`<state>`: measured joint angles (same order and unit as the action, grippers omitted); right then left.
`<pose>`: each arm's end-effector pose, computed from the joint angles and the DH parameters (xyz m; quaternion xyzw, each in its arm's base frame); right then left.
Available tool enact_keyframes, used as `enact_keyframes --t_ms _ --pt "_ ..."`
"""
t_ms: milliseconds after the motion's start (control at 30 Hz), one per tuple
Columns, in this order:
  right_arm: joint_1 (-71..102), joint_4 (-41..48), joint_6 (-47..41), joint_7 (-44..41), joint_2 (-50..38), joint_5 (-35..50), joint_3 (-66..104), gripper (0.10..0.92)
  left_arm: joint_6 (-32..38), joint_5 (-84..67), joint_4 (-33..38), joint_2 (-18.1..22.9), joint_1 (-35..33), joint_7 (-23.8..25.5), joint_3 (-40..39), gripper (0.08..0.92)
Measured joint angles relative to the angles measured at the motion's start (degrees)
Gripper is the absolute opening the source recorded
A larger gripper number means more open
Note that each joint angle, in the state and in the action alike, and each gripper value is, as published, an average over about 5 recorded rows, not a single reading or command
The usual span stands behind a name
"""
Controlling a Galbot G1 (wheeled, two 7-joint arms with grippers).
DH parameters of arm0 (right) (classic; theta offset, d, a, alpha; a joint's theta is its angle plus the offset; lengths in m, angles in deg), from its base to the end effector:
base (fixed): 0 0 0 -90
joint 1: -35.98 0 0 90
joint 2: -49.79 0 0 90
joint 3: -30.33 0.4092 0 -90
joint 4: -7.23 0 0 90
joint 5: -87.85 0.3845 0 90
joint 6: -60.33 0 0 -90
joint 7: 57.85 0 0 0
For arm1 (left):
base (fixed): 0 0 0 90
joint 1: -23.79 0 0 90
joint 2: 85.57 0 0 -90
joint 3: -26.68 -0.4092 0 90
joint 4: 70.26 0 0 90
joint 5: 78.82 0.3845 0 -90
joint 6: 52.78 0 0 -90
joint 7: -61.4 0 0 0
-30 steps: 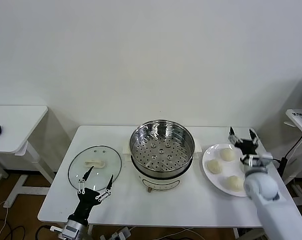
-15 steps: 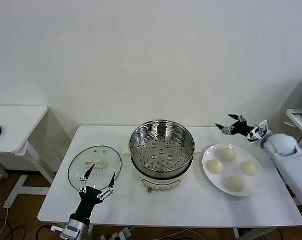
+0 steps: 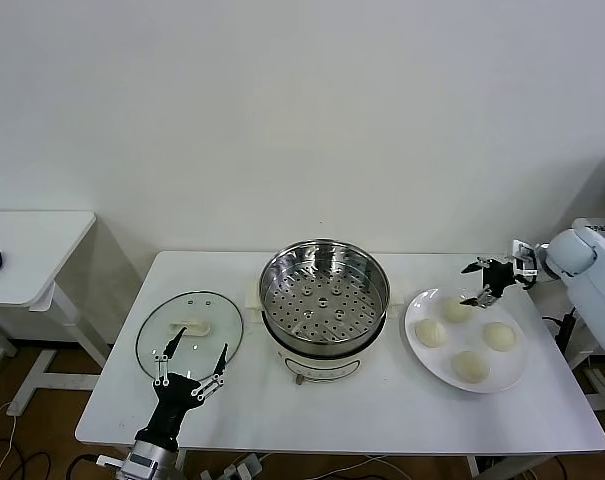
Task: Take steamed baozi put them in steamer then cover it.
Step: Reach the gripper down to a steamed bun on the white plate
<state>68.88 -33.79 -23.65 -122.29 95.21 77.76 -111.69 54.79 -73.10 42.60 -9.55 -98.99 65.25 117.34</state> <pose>0.6198 -0.3492 -0.2160 0.4352 -0.6667 0.4727 0.3776 0.1619 0.0667 -0.4030 0.1126 0.9800 0.1513 0.0635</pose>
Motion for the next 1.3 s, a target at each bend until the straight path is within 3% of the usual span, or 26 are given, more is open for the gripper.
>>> enact_keyframes --t_ms 333,800,1300 --pt "-2.11 6.89 1.96 -0.99 5.16 -6.74 -1.26 0.823 0.28 -0.10 -0.35 0.15 -0.10 -0.24 0.45 0.823" --pt "-2.99 14.68 3.20 0.35 10.71 -9.87 -1.41 0.814 0.76 -0.15 -1.28 0.17 0.10 -0.51 0.42 0.823" --pt "-3.43 15.84 4.07 0.82 11.56 -10.31 -2.39 0.651 0.95 -0.37 -1.06 0.16 0.21 -1.03 0.31 0.823"
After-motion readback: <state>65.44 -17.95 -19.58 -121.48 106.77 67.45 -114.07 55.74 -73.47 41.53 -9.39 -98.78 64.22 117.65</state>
